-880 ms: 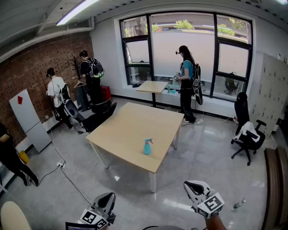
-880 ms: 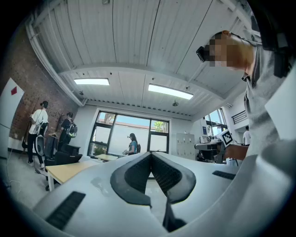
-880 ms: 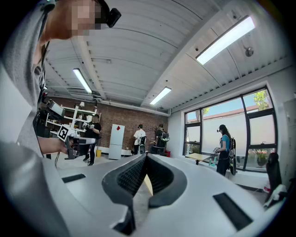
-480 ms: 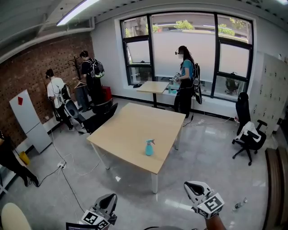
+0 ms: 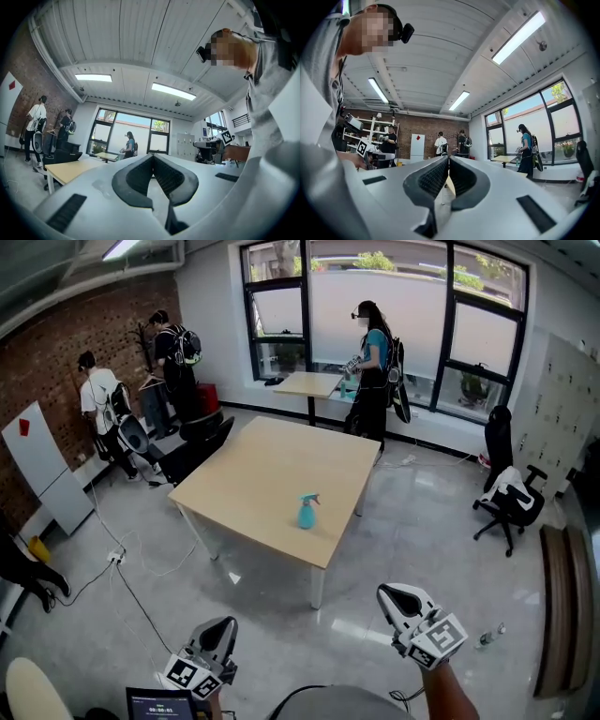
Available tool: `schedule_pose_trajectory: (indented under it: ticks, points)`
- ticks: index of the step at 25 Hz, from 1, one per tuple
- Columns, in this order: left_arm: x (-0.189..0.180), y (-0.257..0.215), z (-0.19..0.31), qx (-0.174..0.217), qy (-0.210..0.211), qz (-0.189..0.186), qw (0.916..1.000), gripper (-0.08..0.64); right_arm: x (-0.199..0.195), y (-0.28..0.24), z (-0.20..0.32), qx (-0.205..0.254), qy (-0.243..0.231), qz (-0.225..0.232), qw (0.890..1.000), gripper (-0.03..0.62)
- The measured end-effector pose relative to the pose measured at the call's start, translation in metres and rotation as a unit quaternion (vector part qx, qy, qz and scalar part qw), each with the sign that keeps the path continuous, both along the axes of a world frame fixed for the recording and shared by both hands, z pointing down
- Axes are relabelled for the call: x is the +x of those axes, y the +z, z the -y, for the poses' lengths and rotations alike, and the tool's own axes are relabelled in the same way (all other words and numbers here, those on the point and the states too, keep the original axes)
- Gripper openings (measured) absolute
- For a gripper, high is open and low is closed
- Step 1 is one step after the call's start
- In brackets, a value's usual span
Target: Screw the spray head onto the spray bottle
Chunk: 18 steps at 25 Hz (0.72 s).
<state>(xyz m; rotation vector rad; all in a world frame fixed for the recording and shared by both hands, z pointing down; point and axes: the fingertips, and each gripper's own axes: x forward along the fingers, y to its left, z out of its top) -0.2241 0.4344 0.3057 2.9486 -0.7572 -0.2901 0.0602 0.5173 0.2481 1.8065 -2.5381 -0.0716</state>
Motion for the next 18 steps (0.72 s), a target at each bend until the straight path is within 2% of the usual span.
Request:
schedule_pose_trajectory:
  ticks: [4,10,14,18]
  points:
    - [-0.002,-0.006,0.015,0.004,0.024,-0.008,0.9997,0.005,-0.015,-0.009,0.023,0.011,0.008,-0.009,1.0,0.006]
    - [0.021,-0.006,0.025,-0.004,0.059,-0.015,0.9982,0.005,-0.027,-0.012,0.043,-0.002,0.002,-0.012,1.0,0.006]
    - [0.046,-0.003,0.051,-0.005,0.067,-0.018,0.9976,0.005,-0.011,-0.006,0.073,-0.007,-0.002,-0.012,1.0,0.006]
    - [0.071,0.001,0.09,-0.01,0.057,-0.013,0.9982,0.005,0.01,0.004,0.121,-0.01,-0.015,-0.001,1.0,0.006]
